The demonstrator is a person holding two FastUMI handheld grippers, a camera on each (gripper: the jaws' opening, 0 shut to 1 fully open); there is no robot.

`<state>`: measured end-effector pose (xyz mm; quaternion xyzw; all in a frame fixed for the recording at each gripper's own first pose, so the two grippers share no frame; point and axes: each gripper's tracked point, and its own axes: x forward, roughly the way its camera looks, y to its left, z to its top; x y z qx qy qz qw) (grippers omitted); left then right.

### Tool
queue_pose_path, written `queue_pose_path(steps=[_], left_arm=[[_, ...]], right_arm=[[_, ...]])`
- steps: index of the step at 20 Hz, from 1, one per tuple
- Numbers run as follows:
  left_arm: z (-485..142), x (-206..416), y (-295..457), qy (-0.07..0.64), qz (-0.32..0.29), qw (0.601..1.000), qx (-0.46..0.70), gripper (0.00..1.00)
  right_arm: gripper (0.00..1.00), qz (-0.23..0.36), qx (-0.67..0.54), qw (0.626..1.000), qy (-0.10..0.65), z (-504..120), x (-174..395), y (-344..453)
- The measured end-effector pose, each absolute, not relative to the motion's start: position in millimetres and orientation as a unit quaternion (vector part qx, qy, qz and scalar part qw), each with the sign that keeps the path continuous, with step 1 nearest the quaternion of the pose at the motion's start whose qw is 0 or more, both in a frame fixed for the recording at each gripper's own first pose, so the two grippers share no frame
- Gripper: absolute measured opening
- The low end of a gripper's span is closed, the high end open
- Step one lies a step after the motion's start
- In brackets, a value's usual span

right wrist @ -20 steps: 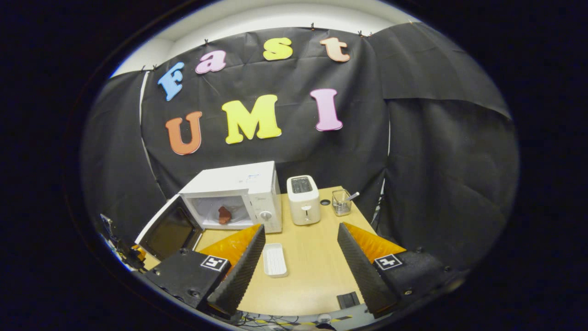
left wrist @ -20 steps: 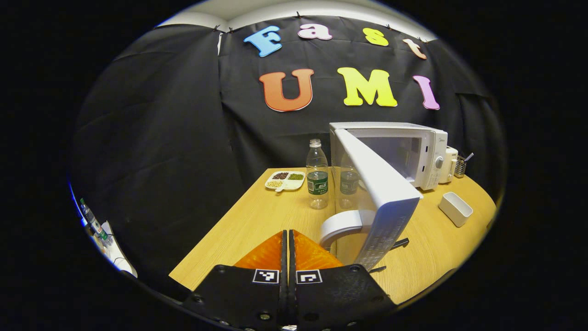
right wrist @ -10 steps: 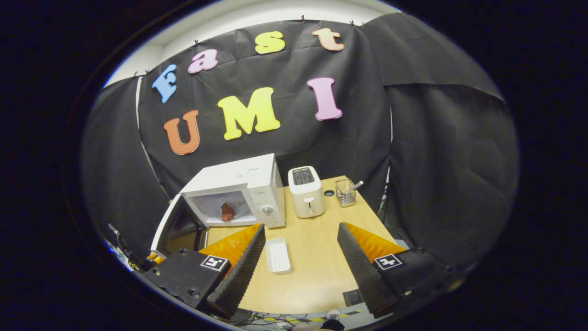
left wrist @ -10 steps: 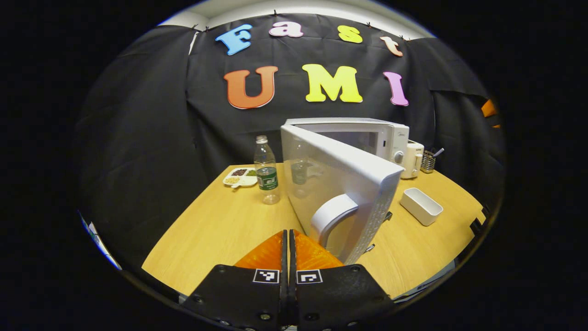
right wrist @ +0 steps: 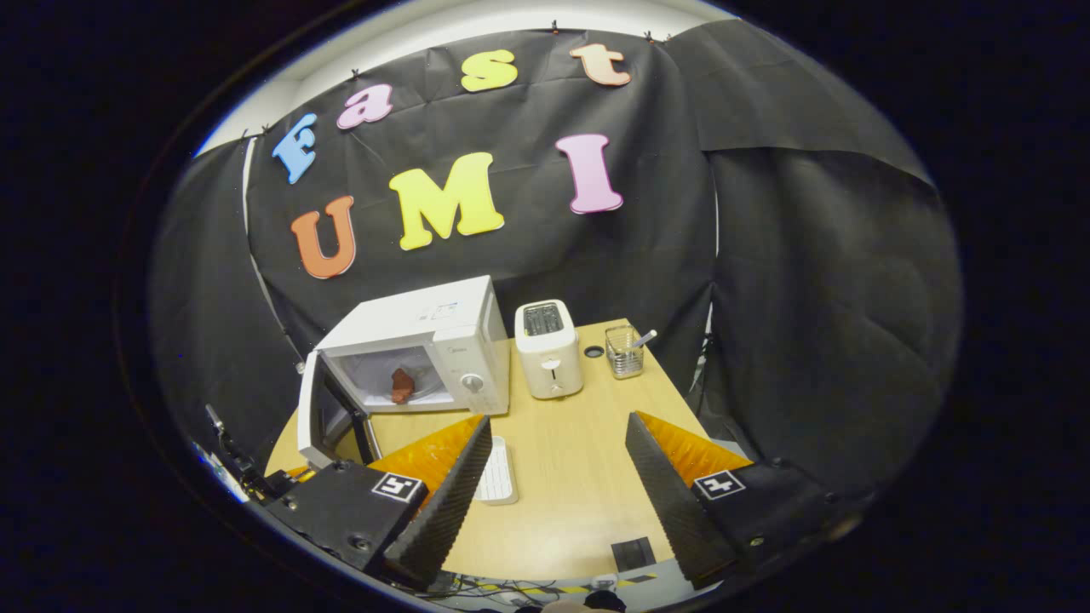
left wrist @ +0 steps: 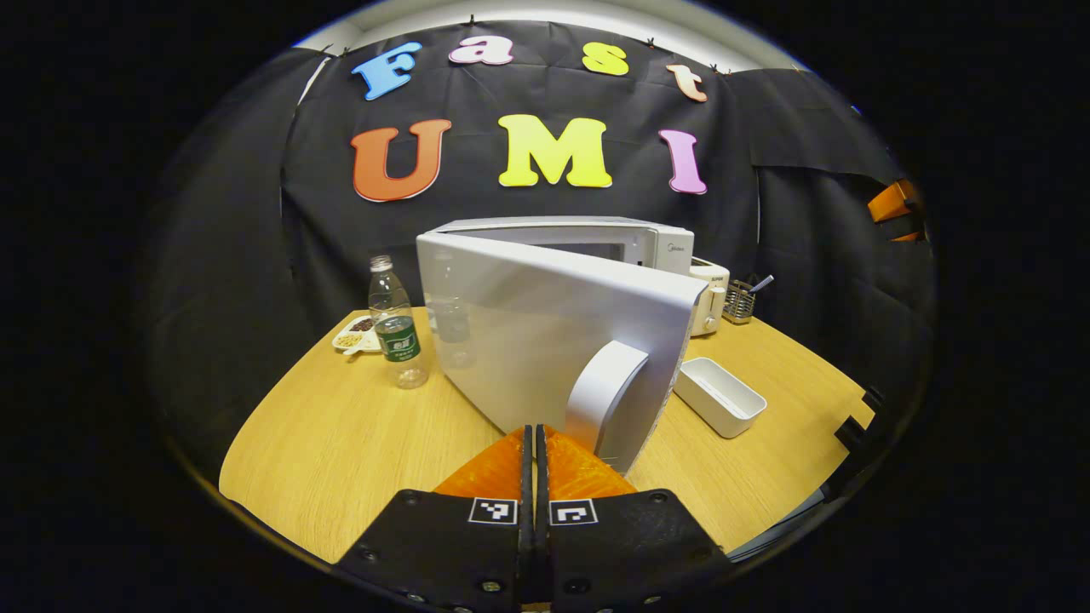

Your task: Open the microwave oven with the left hand, put the food in, and close the microwave oven.

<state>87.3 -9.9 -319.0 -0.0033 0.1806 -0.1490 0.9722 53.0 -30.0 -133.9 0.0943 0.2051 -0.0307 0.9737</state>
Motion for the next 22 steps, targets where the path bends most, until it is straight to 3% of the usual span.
queue_pose_path(steps=[22], left_arm=[[-291.5, 222.9, -143.2, 0.154, -0.211, 0.965, 0.01, 0.0]], right_arm=[[1.0, -0.057, 0.118, 0.966, 0.222, -141.4, 109.3, -93.6]])
